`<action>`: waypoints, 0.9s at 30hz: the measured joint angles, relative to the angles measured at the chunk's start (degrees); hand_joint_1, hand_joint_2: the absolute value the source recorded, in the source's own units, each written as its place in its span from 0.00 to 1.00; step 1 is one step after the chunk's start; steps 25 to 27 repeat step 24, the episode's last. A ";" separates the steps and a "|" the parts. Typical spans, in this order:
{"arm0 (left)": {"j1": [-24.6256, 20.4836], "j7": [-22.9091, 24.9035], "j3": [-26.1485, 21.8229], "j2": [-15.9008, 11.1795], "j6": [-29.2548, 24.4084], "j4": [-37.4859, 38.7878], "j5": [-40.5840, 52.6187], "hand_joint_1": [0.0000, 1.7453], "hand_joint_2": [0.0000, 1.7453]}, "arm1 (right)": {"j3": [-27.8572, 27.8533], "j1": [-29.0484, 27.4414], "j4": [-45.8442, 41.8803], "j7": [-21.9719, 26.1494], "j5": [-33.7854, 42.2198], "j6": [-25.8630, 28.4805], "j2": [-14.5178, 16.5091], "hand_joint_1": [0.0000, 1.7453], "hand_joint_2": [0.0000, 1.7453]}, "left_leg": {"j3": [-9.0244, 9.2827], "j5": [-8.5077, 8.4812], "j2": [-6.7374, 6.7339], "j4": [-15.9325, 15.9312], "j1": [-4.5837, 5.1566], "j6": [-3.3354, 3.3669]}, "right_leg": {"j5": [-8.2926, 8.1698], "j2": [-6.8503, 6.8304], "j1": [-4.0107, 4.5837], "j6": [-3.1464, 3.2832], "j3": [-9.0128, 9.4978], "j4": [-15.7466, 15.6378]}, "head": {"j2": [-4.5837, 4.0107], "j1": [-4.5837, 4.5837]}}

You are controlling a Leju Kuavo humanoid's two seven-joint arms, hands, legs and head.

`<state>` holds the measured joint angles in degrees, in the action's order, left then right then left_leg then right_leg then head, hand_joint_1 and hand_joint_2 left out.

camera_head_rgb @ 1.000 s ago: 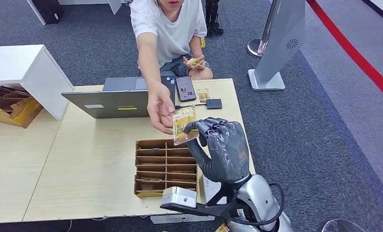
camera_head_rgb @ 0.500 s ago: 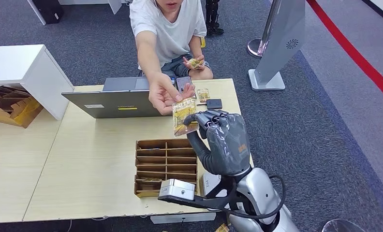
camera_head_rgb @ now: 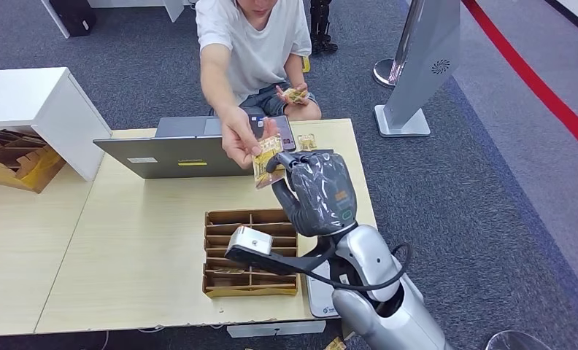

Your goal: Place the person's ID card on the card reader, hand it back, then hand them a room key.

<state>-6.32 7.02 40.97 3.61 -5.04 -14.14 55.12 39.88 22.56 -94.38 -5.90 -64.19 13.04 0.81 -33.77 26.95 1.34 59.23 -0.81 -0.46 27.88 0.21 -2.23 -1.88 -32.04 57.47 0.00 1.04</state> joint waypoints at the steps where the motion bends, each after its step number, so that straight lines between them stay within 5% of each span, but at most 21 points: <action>1: -0.04 0.00 0.04 0.02 0.12 -0.04 0.12 0.00 0.00 | -0.03 0.32 0.74 -0.12 0.21 -0.37 0.26 0.68 1.00 | 0.00 0.00 0.00 0.00 0.00 0.00 | 0.00 0.00 0.00 0.00 0.00 0.00 | 0.00 0.00; 4: -0.15 0.00 0.46 0.05 0.40 -0.23 0.45 0.00 0.00 | -0.08 1.24 2.99 -0.45 0.75 -1.36 1.09 0.01 1.00 | 0.00 0.00 0.00 0.00 0.00 0.00 | 0.00 0.00 0.00 0.00 0.00 0.00 | 0.00 0.00; 7: -0.21 0.00 0.70 0.08 0.43 -0.31 0.60 0.00 0.00 | -0.10 1.65 4.53 -0.55 1.10 -1.61 1.73 0.00 1.00 | -0.01 0.00 0.00 0.00 0.00 0.00 | 0.00 0.00 0.00 0.00 0.00 0.00 | 0.00 0.00; 11: -0.21 0.00 0.71 0.09 0.41 -0.31 0.62 0.00 0.00 | -0.09 1.83 5.43 -0.63 1.11 -1.65 2.18 0.00 0.00 | -0.01 0.00 0.00 0.00 0.00 0.00 | 0.00 0.00 0.00 0.00 -0.01 0.00 | 0.00 0.01; 27: 0.07 0.57 0.71 0.10 -0.81 -0.32 0.00 0.00 0.00 | -0.12 -0.83 1.39 1.27 2.69 1.72 2.36 0.00 0.00 | 0.00 0.00 0.00 0.00 0.00 0.00 | 0.00 0.00 0.00 0.00 -0.03 0.00 | 0.00 0.01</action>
